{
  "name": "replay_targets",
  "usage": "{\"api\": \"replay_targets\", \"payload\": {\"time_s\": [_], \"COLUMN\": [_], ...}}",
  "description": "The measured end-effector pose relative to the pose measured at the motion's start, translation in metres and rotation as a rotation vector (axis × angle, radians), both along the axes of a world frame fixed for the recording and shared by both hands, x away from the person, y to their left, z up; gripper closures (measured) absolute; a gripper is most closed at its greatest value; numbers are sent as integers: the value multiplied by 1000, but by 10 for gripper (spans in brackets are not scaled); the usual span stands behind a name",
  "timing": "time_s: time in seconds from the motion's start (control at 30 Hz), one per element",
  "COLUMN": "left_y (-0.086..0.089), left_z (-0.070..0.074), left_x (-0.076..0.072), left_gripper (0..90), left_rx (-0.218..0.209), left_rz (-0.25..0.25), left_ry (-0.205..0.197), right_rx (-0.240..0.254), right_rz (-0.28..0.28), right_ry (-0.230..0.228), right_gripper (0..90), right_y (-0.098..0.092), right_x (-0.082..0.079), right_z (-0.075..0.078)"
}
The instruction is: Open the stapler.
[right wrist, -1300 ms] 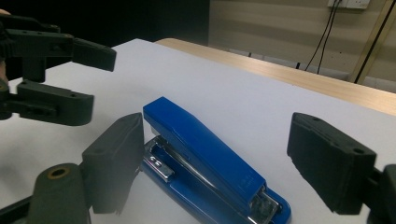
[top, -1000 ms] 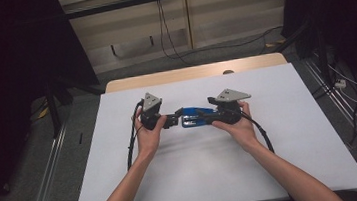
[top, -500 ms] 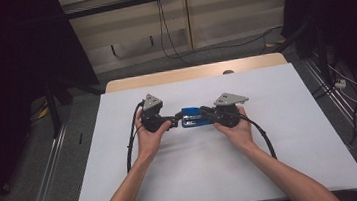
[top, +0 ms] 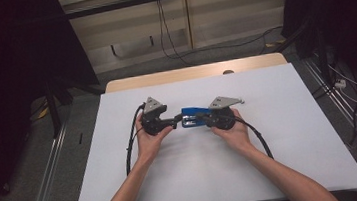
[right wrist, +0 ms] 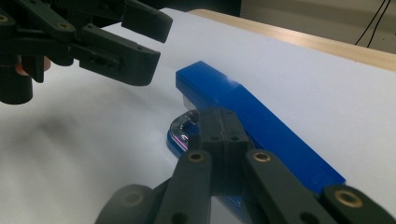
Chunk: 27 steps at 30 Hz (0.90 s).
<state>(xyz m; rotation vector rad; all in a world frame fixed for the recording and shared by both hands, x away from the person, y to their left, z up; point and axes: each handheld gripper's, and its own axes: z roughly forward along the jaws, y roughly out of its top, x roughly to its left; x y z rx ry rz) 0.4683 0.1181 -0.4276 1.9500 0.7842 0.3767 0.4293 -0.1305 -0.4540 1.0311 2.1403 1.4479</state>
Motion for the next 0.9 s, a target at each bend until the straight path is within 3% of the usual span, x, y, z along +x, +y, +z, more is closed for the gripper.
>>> {"api": "replay_targets", "payload": {"time_s": [0.1,0.2,0.27,0.5,0.53,0.6,0.73,0.9], "left_y": [0,0,0,-4,-6,-6,-7,-7], "left_z": [-1,-3,-5,-12,-13,-13,-14,-15], "left_x": [0,-1,-1,-1,-2,-2,-1,0], "left_gripper": [291,428,461,700,767,779,900,900], "left_rx": [3,-1,12,48,52,53,60,41], "left_rz": [3,4,-11,-10,-14,-14,-19,-15], "left_ry": [17,43,51,60,60,56,57,80], "right_rx": [-8,-21,-24,-45,-52,-54,-61,-73], "right_rz": [2,7,8,28,31,31,35,38], "right_ry": [5,7,10,18,21,22,34,44], "right_gripper": [900,900,900,900,900,900,900,900], "right_y": [1,1,2,6,7,7,8,9], "right_x": [0,0,0,1,1,1,2,3], "right_z": [-1,-1,-1,-1,-1,-1,-1,-1]}}
